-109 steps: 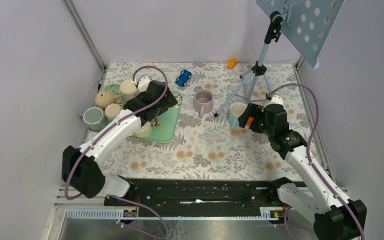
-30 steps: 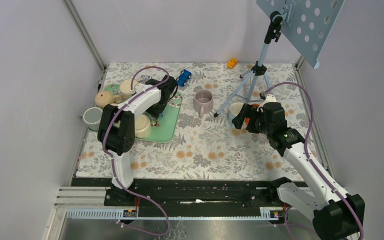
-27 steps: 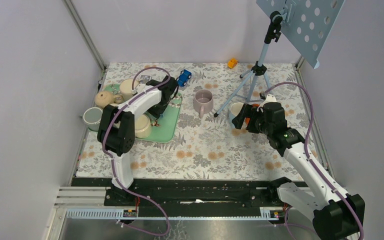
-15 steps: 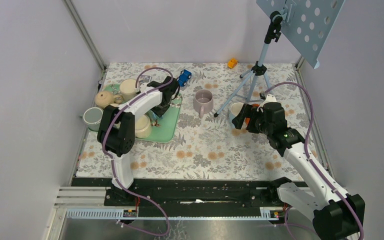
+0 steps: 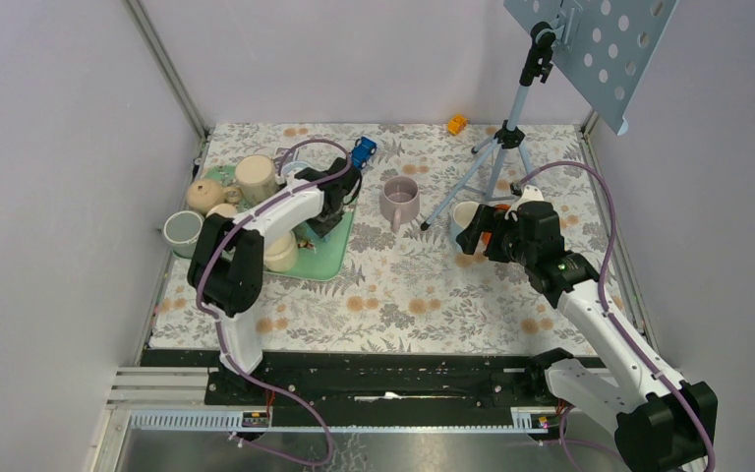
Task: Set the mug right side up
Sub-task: Turn over the cup on the tray.
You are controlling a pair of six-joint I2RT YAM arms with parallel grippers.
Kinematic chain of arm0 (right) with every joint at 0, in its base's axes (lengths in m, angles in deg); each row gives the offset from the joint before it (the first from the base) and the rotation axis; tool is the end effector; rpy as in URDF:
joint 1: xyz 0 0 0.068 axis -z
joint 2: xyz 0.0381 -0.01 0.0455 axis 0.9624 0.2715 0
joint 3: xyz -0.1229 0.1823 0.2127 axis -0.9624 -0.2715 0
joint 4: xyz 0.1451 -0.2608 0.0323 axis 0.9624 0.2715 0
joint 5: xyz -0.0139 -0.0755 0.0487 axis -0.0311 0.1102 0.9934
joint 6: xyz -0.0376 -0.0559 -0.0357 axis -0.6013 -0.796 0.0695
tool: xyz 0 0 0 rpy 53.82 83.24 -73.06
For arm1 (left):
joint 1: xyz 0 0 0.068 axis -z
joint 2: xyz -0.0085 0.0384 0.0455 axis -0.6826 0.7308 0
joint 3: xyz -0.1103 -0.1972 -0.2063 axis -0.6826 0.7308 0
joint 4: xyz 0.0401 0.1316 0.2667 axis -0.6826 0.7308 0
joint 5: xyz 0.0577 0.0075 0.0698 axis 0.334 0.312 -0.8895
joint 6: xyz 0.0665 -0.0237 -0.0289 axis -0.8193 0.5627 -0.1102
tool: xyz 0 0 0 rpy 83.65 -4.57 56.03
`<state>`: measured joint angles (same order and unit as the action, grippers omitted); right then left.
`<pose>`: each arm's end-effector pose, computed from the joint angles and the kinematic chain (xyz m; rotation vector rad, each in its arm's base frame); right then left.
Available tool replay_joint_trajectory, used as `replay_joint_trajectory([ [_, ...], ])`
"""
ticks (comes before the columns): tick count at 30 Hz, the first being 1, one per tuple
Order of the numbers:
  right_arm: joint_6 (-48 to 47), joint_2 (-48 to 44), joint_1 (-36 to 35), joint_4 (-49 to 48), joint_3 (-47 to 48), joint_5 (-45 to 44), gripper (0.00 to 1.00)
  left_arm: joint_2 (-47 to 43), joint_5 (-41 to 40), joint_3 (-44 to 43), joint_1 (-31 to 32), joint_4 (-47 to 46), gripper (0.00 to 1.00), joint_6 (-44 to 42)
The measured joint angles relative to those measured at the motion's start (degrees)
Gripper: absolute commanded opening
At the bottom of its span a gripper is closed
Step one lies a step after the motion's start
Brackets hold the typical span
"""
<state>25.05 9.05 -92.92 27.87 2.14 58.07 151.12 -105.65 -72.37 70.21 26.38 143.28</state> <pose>0.2456 0.0896 0.2882 0.0618 2.1093 0.5651 0.3889 -0.1637 0.2060 -1.1252 2.3474 0.2171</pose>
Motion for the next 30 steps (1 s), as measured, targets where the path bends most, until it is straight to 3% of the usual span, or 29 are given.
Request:
replay_joint_trajectory([
  [5,-0.04,0.0,0.0,0.0,-0.09,-0.2,1.0,-1.75,1.81,1.97,3.98,-0.83,0.21,-1.36],
  [10,-0.15,0.0,0.0,0.0,-0.26,-0.24,1.0,-2.64,2.19,3.45,6.93,-1.57,0.35,-2.84],
  [18,-0.24,0.02,0.0,0.0,-0.46,-0.24,1.0,-4.07,3.8,6.75,6.38,-3.65,0.56,-6.08],
  [22,-0.24,0.02,0.0,0.0,-0.46,-0.24,1.0,-4.22,4.57,6.84,5.79,-4.35,0.57,-7.04],
  [30,-0.24,0.07,0.0,0.0,-0.48,-0.22,1.0,-4.57,5.31,6.78,3.93,-6.19,0.48,-8.81],
])
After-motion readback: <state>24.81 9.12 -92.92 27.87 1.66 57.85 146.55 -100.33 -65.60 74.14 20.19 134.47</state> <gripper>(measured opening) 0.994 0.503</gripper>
